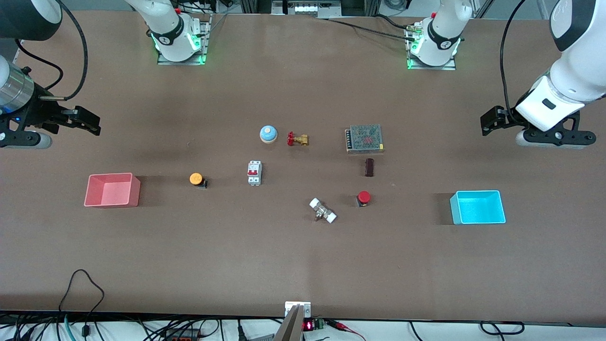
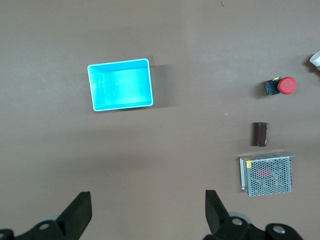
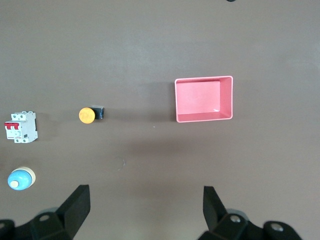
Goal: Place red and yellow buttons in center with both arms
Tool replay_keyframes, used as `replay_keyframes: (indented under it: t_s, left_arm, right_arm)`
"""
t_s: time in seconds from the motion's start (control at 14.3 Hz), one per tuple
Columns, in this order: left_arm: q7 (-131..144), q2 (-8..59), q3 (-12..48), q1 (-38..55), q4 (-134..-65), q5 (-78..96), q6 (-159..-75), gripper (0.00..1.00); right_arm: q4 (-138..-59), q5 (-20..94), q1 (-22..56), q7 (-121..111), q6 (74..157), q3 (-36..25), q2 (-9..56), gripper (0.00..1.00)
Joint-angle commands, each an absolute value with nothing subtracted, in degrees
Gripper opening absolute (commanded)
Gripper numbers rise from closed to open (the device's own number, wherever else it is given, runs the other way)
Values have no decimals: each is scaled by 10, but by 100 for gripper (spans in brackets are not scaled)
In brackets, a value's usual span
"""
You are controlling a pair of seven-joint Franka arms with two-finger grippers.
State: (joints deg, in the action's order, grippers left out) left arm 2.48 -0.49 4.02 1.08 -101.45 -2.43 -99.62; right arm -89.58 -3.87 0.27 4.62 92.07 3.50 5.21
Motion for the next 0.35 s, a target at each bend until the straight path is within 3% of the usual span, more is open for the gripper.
replay_keyframes:
  t_s: [0.0,0.28]
  left_arm:
    - [18,-2,44,10,-1002,-35,-992,100]
    - [19,-3,45,14,-1000,-34,-991,100]
  right_arm:
    - [-883,-40,10,44,907,29,56,100]
    - [-883,-40,9,46,907,29,56,100]
